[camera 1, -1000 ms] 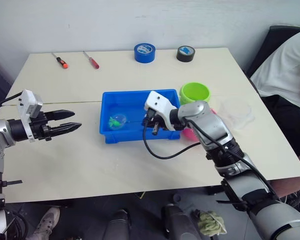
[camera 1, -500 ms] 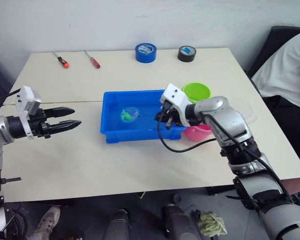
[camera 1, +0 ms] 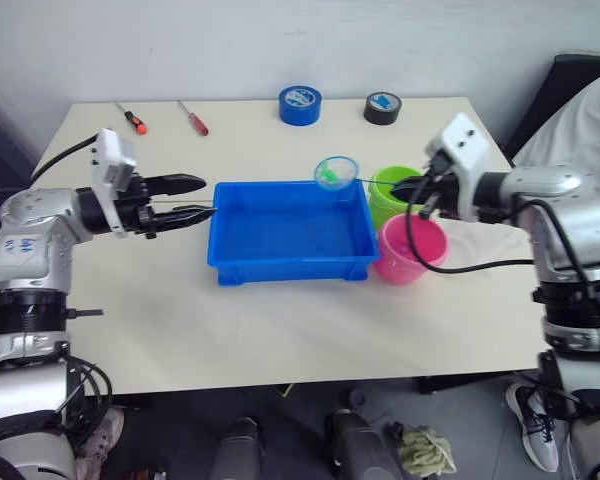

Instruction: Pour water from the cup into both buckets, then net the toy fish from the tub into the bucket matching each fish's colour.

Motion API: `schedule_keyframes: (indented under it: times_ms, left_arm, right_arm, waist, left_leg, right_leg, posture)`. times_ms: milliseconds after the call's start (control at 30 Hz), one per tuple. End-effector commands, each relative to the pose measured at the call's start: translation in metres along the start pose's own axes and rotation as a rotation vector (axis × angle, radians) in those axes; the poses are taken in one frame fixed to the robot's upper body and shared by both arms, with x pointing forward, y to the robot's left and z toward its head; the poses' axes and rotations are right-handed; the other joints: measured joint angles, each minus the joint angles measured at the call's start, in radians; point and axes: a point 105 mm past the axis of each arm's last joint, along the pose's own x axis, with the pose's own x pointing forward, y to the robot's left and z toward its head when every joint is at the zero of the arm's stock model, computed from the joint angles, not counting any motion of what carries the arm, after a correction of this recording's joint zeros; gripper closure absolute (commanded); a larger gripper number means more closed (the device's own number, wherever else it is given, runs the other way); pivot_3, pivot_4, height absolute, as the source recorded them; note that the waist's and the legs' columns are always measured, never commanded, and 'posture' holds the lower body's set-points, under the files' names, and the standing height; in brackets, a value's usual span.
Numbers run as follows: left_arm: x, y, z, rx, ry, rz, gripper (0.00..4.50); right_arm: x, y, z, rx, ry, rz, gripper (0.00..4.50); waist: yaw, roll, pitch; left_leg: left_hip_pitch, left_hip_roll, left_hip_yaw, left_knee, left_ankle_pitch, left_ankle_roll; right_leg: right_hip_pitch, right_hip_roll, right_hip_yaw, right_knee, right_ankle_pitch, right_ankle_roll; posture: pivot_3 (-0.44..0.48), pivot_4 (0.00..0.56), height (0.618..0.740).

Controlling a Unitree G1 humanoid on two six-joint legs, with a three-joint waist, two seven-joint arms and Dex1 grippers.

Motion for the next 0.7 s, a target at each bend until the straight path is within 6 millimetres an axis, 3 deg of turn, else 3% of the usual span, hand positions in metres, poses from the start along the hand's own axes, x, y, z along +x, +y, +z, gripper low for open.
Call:
schedule_keyframes:
  times_ms: [33, 267, 433, 700]
  left_arm:
    - [0.005, 0.005, 0.005, 0.041, -0.002, -0.016, 1.47]
    - [0.01, 0.009, 0.003, 0.045, -0.003, -0.024, 1.47]
    - [0.011, 0.01, 0.004, 0.046, -0.002, -0.026, 1.47]
    - [0.008, 0.01, 0.005, 0.044, 0.004, -0.02, 1.47]
  right_arm:
    - [-0.032, -0.022, -0.002, -0.024, 0.0, -0.11, 4.5]
    - [-0.052, -0.061, -0.03, -0.118, 0.108, -0.357, 4.5]
    - [-0.043, -0.07, -0.034, -0.293, 0.154, -0.448, 4.5]
    - [-0.049, -0.071, -0.049, -0.538, 0.26, -0.456, 4.5]
  waist:
    - [-0.001, 0.0, 0.0]
    - [-0.002, 0.0, 0.0]
    - [-0.005, 0.0, 0.0]
    - [-0.001, 0.0, 0.0]
  left_leg:
    - [0.0, 0.0, 0.0, 0.0, 0.0, 0.0]
    - [0.0, 0.001, 0.002, 0.0, 0.0, 0.0]
    - [0.0, 0.001, 0.003, 0.0, 0.0, 0.0]
    - [0.0, 0.0, 0.004, 0.001, 0.0, 0.0]
  right_leg:
    - [0.0, 0.0, 0.0, 0.0, 0.0, 0.0]
    - [0.0, 0.001, 0.002, 0.001, 0.0, 0.0]
    - [-0.001, 0.002, 0.004, 0.001, 0.0, 0.0]
    - [-0.001, 0.002, 0.004, 0.001, 0.0, 0.0]
  posture:
    - [0.0, 0.15, 0.734]
    - [0.0, 0.15, 0.734]
    - [0.0, 0.15, 0.734]
    - [0.0, 0.15, 0.734]
